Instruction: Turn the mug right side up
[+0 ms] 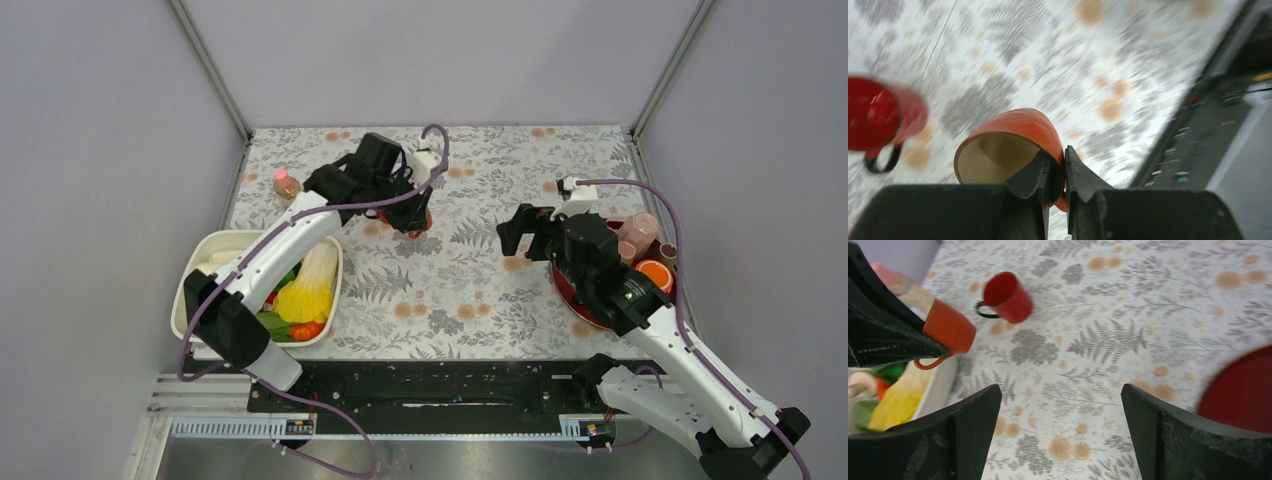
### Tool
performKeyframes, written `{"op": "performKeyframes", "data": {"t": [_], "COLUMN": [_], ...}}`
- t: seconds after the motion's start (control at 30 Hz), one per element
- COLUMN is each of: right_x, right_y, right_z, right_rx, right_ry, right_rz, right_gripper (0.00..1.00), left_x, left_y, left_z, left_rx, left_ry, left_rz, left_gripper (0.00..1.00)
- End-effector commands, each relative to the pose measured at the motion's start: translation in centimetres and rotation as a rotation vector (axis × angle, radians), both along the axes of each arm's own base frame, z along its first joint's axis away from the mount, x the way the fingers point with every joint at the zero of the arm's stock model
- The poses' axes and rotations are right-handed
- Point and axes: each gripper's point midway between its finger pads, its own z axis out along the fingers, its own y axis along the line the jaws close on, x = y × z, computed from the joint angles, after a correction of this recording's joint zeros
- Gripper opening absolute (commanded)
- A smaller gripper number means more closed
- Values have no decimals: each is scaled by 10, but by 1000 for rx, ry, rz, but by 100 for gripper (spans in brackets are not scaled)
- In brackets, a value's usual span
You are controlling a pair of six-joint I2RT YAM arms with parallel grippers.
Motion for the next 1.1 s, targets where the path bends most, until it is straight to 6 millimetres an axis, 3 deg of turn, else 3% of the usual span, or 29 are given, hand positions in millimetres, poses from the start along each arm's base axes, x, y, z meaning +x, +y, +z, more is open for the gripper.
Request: {"op": "performKeyframes", "data": {"t": [0.0,0.1,0.3,0.43,0.53,0.6,0.8,1.07], "right_x": [8,10,11,16,23,28,29,-6], "right_y": [-56,-70,-88,-119,-147,-168,-204,-238], "right_z": [-13,-25,-48,-60,-67,-72,-96,-137], "right_rx": [-189,-245,-295,-282,-281,-287,-343,-406], "right_ry": [37,71,125,171,217,252,356,504], "right_rz": [-258,-333,-421,-528,-607,-673,-794,-947], "right_gripper": [99,99,99,99,99,99,99,99], "left_x": [45,50,55,61,52,49,43,18], "left_y": [66,75,84,93,93,96,97,83], "left_z": [-97,-137,-189,-212,-225,-228,-216,-138], "left_rx": [463,554,591,614,606,612,576,399], "left_ry": [-127,-89,-13,-2,8,4,-9,-64], "left_rz": [76,62,19,18,-45,-59,-70,-89], "left_gripper": [0,0,0,0,0,11,47,76]}}
